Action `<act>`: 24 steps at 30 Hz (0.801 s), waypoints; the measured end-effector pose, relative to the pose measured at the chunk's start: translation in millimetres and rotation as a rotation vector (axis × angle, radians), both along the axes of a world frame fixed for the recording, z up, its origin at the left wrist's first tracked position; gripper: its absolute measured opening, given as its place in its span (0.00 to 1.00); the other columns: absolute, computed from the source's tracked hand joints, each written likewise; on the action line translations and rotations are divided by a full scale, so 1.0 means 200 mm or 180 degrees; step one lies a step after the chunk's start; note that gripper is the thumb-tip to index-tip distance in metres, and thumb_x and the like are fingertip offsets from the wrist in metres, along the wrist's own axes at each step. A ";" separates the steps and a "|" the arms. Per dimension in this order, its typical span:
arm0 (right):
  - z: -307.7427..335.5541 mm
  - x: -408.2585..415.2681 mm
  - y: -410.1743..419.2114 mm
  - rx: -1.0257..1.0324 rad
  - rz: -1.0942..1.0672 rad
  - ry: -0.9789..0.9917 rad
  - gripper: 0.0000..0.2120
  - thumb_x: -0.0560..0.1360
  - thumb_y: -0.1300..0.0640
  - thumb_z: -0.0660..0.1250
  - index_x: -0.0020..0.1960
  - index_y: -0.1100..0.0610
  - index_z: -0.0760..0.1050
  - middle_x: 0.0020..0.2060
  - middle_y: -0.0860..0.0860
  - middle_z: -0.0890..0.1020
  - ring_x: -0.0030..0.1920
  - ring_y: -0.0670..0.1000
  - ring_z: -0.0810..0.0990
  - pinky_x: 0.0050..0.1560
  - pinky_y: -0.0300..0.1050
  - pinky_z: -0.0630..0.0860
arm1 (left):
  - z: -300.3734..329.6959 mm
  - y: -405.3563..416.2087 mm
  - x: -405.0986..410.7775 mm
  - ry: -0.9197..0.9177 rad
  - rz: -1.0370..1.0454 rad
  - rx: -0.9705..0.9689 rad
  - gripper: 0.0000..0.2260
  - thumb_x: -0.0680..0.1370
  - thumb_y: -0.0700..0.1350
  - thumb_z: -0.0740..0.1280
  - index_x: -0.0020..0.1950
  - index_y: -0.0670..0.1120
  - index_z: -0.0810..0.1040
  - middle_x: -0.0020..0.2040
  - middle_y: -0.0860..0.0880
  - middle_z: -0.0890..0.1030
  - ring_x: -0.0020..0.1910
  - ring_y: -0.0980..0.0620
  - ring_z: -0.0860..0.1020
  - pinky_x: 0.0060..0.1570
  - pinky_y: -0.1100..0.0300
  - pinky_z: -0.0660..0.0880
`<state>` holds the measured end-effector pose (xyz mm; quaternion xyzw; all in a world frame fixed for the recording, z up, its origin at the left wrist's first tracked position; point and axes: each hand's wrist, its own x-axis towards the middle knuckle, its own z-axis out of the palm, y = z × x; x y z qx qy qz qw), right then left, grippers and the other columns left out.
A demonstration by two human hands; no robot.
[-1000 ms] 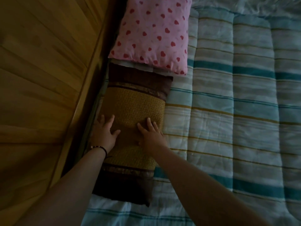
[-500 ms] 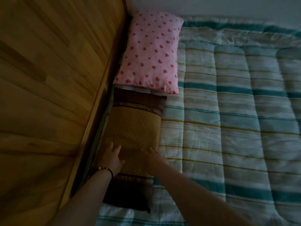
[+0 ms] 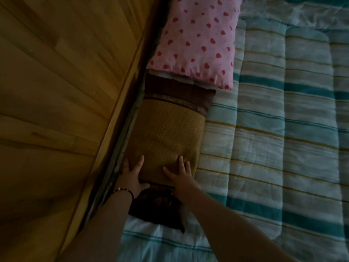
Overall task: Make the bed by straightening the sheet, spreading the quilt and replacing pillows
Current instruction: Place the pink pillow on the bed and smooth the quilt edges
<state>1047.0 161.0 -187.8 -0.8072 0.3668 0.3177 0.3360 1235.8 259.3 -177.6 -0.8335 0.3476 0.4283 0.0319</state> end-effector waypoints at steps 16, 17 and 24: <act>0.00 -0.03 0.07 -0.0273 0.0030 -0.0048 0.48 0.77 0.53 0.70 0.75 0.30 0.34 0.73 0.52 0.23 0.76 0.63 0.31 0.72 0.62 0.66 | -0.09 0.57 0.16 -0.0428 0.1105 0.0962 0.17 0.82 0.38 0.55 0.70 0.39 0.68 0.62 0.37 0.74 0.58 0.38 0.75 0.53 0.46 0.74; 0.00 -0.04 0.07 -0.0291 0.0018 -0.0044 0.48 0.77 0.53 0.69 0.75 0.30 0.34 0.73 0.52 0.22 0.76 0.63 0.31 0.71 0.61 0.67 | -0.10 0.57 0.15 -0.0418 0.1106 0.0924 0.16 0.82 0.39 0.57 0.68 0.39 0.70 0.62 0.37 0.75 0.59 0.38 0.75 0.55 0.46 0.74; 0.01 -0.07 0.12 -0.0350 0.0053 -0.0197 0.41 0.81 0.50 0.64 0.77 0.32 0.36 0.76 0.53 0.27 0.77 0.62 0.34 0.74 0.61 0.62 | -0.05 0.62 0.08 -0.1530 0.1224 0.0785 0.12 0.80 0.39 0.58 0.60 0.40 0.77 0.55 0.38 0.79 0.51 0.36 0.79 0.42 0.45 0.77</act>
